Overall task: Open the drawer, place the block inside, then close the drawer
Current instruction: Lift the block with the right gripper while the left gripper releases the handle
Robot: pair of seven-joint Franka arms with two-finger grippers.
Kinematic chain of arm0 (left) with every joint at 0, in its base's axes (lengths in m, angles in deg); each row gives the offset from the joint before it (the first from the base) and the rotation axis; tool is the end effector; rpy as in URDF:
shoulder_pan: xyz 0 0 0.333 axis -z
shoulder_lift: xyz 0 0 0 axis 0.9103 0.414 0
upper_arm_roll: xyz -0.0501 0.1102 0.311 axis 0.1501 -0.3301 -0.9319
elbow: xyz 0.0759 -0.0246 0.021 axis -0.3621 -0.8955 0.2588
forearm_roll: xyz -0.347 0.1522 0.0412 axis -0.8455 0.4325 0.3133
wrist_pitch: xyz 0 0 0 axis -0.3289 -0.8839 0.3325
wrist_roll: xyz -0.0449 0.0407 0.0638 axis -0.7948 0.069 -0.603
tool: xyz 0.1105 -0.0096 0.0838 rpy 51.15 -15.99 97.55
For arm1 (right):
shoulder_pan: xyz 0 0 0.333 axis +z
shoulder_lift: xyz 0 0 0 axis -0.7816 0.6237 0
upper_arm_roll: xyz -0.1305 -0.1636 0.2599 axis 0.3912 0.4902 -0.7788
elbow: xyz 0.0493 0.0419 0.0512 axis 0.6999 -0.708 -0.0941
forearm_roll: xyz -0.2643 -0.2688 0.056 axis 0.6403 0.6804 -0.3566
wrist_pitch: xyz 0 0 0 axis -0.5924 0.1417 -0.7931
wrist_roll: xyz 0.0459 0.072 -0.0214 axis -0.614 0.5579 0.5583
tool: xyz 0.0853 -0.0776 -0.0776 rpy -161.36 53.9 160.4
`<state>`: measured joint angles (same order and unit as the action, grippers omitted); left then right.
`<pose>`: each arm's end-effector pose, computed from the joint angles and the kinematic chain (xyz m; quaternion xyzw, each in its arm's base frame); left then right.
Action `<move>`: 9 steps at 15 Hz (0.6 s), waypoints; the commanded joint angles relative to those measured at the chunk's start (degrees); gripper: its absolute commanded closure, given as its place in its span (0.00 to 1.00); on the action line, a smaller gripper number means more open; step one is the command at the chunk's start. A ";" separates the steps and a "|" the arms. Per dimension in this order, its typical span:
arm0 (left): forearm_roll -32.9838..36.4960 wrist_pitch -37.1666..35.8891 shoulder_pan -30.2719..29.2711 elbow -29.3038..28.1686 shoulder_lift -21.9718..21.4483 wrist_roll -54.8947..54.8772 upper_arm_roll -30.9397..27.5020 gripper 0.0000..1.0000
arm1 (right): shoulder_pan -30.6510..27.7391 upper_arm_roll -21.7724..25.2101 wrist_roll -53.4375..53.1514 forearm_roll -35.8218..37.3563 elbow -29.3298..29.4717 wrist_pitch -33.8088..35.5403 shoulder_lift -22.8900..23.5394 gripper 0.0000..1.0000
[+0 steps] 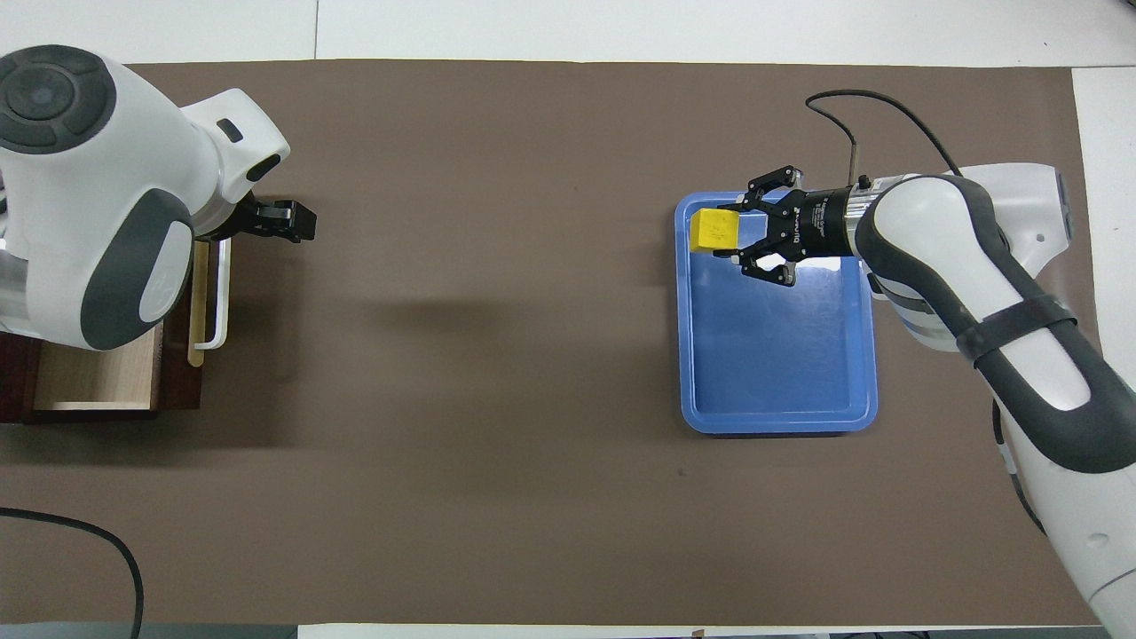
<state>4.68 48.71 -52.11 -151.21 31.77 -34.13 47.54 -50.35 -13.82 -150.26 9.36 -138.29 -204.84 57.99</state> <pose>0.5982 -0.1459 0.4891 -0.9951 0.0615 -0.0339 0.0690 0.6291 0.1124 0.3463 -0.6376 0.6707 0.2197 0.3088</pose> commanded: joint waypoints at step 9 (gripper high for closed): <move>-8.64 -11.79 1.15 2.74 -5.76 58.76 0.29 0.00 | 20.37 0.01 -21.20 3.01 4.98 -5.41 -5.09 1.00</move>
<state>-2.41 38.34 -51.85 -148.20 26.68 12.25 48.02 -32.38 -14.02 -168.75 11.15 -133.89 -208.03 52.65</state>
